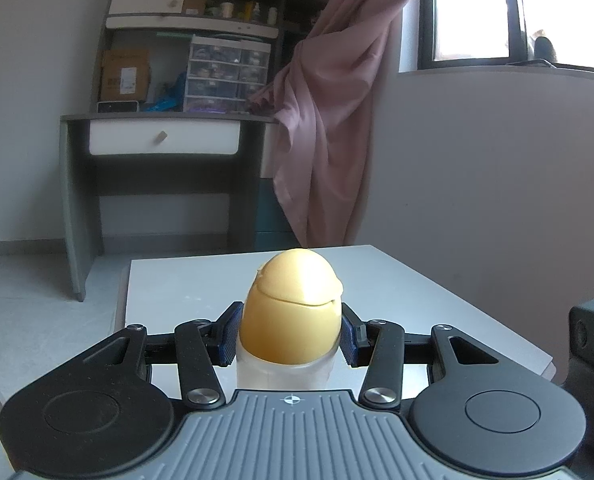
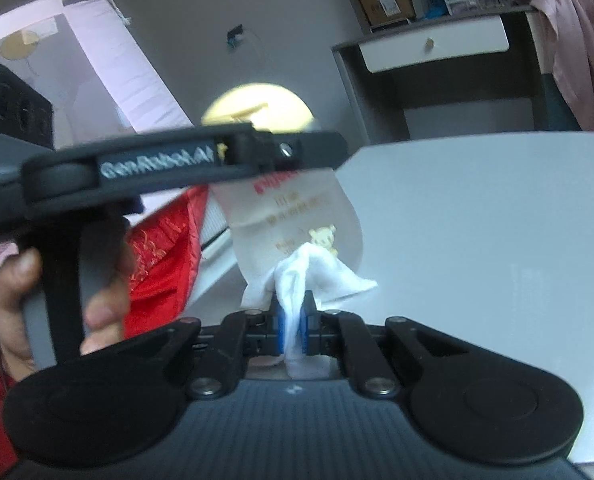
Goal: Clean container
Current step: 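Rub the cloth up and down the bottle body with the right gripper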
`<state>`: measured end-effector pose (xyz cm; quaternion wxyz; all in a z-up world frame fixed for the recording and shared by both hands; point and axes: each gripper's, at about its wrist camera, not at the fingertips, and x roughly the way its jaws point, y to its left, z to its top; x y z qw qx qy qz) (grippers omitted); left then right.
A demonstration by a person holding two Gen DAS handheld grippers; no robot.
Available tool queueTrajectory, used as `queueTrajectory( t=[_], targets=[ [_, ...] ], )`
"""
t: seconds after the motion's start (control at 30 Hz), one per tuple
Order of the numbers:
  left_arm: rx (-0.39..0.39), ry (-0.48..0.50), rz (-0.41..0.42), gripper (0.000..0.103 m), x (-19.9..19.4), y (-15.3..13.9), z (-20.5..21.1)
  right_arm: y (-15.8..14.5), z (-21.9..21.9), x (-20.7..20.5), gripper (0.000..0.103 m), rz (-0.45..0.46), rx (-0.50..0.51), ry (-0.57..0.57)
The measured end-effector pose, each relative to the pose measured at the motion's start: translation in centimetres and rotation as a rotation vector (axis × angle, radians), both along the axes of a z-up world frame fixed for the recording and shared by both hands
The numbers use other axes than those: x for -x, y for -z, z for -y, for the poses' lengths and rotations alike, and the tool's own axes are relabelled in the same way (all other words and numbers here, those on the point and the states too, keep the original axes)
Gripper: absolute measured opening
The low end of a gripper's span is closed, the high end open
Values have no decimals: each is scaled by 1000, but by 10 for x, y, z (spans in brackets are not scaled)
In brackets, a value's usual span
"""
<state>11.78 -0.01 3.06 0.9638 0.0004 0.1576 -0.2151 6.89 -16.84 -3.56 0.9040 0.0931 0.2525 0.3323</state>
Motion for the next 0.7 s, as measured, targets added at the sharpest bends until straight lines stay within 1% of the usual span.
queueTrajectory(
  t=[0.2, 0.53, 0.7],
  targets=[
    [2, 1, -1, 48, 2, 0, -1, -3, 0, 2, 8, 7, 2, 1],
    [3, 1, -1, 48, 2, 0, -8, -39, 17, 13, 8, 126, -39, 38],
    [3, 2, 1, 48, 3, -1, -8, -33, 16, 8, 8, 111, -29, 38]
  ],
)
